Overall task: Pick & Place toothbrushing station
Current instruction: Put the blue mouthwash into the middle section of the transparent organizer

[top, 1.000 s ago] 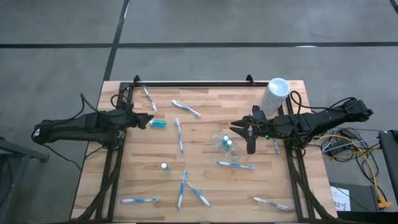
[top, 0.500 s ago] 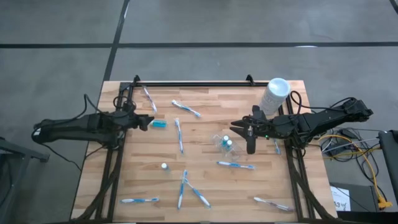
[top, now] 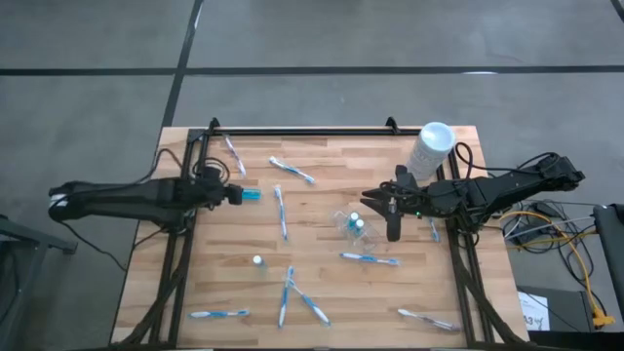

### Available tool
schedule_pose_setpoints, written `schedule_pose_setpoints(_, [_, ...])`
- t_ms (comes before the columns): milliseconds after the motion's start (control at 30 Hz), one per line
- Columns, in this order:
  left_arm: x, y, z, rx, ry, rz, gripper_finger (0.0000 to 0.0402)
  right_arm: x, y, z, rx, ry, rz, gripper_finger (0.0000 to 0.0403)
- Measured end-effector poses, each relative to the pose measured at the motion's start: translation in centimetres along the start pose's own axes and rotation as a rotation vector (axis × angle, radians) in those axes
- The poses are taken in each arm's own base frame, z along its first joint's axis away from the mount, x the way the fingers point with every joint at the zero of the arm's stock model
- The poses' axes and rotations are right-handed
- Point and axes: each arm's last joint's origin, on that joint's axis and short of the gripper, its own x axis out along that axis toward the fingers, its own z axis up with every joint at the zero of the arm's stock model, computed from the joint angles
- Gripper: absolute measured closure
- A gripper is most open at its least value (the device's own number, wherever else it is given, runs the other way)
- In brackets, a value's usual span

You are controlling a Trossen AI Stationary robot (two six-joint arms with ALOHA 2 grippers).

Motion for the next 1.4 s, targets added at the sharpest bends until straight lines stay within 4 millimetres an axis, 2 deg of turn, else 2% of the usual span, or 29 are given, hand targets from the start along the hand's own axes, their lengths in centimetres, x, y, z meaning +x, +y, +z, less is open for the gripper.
schedule_pose_setpoints(233, [0.2, 0.6, -0.1, -0.429, -0.015, 0.072, 0.0152, 0.0, 0.0, 0.0, 0.0, 0.0, -0.001, 0.0318])
schedule_pose_setpoints(533, [0.7, -0.3, 0.3, -0.703, -0.089, 0.008, 0.0152, 0.0, 0.0, 0.0, 0.0, 0.0, -0.001, 0.0314])
schedule_pose_setpoints(800, [2.1, -0.6, 0.1, -0.78, -0.236, 0.029, 0.0152, 0.0, 0.0, 0.0, 0.0, 0.0, -0.001, 0.0326])
schedule_pose_setpoints(1100, [3.7, -1.7, -0.3, -0.793, -0.244, 0.013, 0.0152, 0.0, 0.0, 0.0, -0.001, 0.001, -0.001, 0.0327])
schedule_pose_setpoints(1400, [4.1, -2.3, -0.2, -0.845, -0.264, -0.03, 0.0152, 0.0, 0.0, 0.0, 0.0, 0.0, -0.001, 0.0318])
